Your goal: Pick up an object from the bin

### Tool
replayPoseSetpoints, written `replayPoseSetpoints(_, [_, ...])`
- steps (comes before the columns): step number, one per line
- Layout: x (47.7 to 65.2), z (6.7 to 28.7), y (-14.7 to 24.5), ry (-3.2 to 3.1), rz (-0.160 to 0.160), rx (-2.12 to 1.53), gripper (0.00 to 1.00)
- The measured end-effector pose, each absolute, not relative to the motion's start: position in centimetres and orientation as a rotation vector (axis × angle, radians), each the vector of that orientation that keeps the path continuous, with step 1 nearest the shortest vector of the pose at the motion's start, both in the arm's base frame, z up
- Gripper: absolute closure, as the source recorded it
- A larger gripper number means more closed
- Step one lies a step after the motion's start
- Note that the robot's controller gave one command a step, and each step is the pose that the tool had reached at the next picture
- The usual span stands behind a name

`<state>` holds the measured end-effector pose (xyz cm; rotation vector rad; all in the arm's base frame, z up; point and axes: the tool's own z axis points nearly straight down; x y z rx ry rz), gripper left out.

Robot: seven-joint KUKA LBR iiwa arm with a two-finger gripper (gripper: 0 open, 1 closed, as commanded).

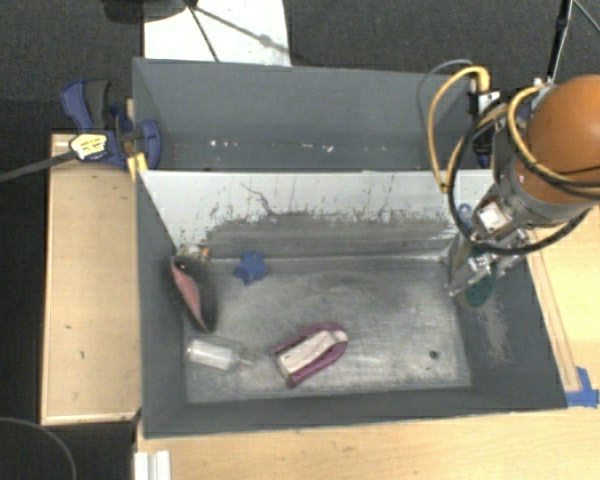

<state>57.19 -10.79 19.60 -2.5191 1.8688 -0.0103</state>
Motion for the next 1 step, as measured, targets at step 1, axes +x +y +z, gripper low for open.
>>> replayPoseSetpoints(1, [57.23,19.78,-10.73,1.882,0.0,-2.511,1.0])
